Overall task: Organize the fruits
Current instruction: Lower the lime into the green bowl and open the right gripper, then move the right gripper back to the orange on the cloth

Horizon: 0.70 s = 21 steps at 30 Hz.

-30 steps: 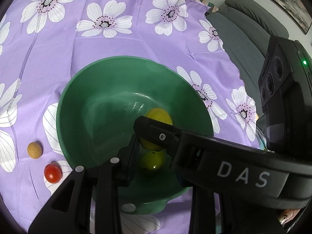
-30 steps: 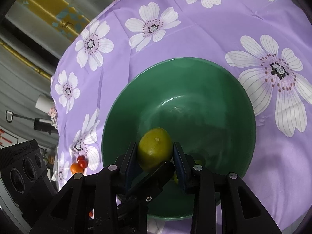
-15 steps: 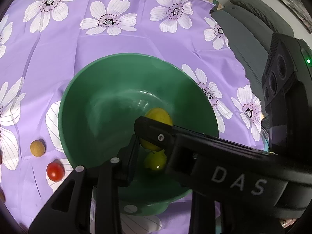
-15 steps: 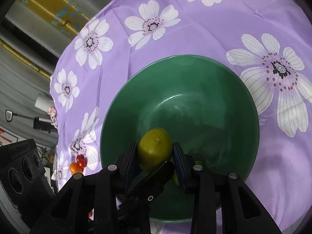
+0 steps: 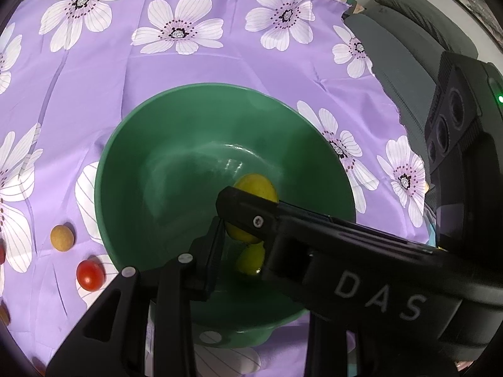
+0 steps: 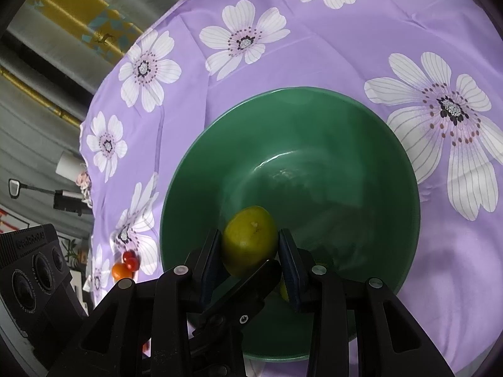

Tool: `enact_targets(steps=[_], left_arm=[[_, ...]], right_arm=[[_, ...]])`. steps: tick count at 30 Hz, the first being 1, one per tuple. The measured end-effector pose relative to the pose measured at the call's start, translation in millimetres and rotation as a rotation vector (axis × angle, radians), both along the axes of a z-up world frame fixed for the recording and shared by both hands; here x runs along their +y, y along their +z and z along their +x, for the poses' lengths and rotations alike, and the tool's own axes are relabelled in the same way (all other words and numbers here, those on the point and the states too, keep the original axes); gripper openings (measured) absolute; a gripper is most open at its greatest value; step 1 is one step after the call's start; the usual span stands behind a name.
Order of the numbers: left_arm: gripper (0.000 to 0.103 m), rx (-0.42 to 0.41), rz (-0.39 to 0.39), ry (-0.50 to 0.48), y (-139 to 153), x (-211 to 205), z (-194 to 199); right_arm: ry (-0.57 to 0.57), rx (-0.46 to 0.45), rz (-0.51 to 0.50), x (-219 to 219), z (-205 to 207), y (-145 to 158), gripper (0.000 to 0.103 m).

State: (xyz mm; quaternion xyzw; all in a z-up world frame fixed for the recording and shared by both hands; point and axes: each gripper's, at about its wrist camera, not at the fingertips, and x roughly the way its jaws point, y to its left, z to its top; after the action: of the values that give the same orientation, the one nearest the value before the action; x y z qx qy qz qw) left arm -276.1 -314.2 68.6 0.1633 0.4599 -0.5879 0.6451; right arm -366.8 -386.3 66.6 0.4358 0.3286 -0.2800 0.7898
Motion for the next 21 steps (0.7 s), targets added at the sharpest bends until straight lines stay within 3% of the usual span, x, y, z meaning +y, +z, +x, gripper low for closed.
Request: enact_targets(steps=[11, 16, 21], left_arm=[[0.033, -0.009, 0.028, 0.03, -0.6, 0.8, 1.9], [0.034, -0.017, -0.019, 0.029, 12.7, 12.1, 3.4], [0.042, -0.031, -0.084, 0.035, 32.9, 33.2, 5.9]], right_arm=[[-0.007, 0.015, 0.001, -2.1, 1.7, 0.1, 0.039], [-0.038, 0.016, -0.03, -0.4, -4.0, 7.1, 0.042], [-0.072, 0.001, -0.09, 5.3, -11.5, 20.4, 0.047]])
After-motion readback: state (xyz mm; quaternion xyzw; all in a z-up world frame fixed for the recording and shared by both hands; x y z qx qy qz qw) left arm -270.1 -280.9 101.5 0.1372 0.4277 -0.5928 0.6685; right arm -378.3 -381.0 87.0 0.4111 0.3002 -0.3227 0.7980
